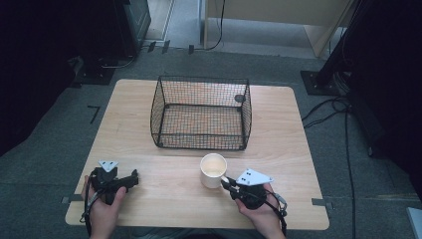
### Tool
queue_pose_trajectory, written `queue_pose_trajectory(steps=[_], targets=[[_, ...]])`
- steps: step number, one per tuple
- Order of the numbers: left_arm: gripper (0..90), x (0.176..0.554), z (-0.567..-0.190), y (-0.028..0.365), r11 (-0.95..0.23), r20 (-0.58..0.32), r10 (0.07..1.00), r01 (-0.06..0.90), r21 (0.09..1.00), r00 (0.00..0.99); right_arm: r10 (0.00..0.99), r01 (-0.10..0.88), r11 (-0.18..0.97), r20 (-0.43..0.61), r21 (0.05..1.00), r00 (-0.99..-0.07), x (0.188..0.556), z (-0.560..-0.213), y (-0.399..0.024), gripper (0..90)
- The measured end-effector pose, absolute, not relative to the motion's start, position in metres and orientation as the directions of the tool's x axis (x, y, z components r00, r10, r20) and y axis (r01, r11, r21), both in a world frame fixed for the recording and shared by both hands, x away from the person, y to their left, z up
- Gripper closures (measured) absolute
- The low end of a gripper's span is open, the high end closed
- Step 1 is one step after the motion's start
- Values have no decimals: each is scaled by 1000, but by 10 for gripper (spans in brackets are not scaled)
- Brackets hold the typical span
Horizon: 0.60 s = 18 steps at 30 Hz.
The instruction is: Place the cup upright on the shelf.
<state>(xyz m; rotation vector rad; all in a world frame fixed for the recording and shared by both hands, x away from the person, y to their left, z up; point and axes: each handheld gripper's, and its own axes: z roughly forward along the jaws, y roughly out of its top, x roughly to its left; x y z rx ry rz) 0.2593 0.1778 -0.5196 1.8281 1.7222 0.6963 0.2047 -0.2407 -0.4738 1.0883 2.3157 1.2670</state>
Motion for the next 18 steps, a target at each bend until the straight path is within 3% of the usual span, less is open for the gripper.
queue_pose_trajectory(steps=[18], targets=[[0, 259, -520, 178, -48, 12, 998, 726, 686, 55, 712, 452, 294, 122, 842, -691, 205, -446, -249, 809]])
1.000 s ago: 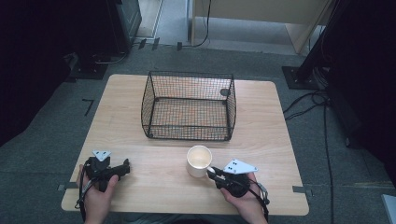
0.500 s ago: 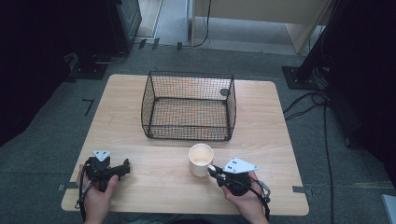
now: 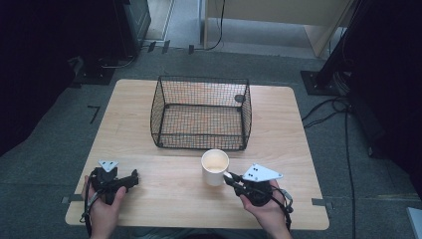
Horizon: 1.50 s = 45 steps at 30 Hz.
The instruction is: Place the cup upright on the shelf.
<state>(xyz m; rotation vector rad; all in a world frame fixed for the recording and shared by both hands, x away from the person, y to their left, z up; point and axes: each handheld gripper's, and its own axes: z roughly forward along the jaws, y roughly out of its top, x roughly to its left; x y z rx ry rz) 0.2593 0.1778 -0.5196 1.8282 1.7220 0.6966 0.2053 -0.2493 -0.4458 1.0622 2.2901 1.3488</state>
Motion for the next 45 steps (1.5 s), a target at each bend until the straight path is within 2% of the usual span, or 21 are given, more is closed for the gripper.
queue_pose_trajectory(steps=[30, 45], targets=[[0, 259, -520, 178, -48, 11, 998, 726, 686, 55, 670, 361, 284, 86, 888, -738, 225, -391, -234, 808], [0, 259, -519, 178, -48, 11, 998, 727, 685, 56, 684, 341, 278, 65, 898, -727, 254, -373, -229, 809]])
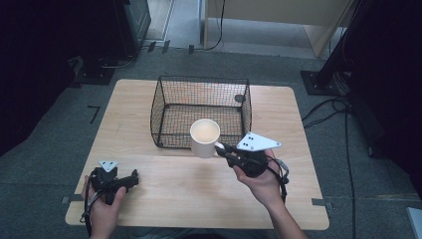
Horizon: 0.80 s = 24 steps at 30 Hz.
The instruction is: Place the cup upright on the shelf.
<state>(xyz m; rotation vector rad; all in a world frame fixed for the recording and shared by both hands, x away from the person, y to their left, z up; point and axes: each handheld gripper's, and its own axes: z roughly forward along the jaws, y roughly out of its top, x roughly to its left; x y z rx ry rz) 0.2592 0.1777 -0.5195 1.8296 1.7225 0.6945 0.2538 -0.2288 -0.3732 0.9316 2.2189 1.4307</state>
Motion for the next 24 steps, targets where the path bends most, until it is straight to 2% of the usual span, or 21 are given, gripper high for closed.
queue_pose_trajectory(steps=[24], targets=[[0, 259, -520, 177, -49, 10, 998, 724, 688, 58, 724, 344, 254, 59, 904, -687, 306, -362, -221, 808]])
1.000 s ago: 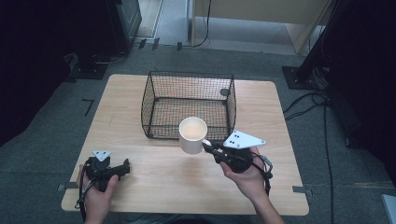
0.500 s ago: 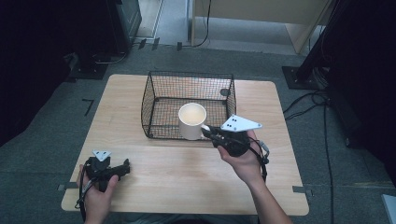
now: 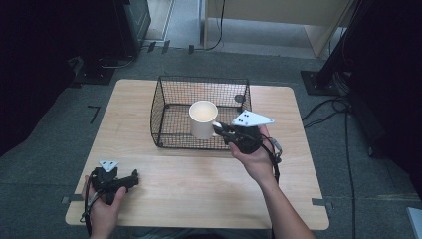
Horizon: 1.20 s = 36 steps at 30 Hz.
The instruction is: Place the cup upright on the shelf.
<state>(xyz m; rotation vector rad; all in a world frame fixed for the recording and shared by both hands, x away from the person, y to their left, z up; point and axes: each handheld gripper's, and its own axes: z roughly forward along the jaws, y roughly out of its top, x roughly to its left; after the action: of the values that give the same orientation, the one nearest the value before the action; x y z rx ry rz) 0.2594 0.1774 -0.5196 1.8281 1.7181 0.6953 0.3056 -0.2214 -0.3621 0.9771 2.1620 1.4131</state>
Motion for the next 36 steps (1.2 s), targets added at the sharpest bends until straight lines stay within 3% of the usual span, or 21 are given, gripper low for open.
queue_pose_trajectory(steps=[36], targets=[[0, 259, -519, 177, -53, 10, 998, 727, 685, 62, 810, 465, 256, 74, 848, -582, 403, -399, -198, 809]])
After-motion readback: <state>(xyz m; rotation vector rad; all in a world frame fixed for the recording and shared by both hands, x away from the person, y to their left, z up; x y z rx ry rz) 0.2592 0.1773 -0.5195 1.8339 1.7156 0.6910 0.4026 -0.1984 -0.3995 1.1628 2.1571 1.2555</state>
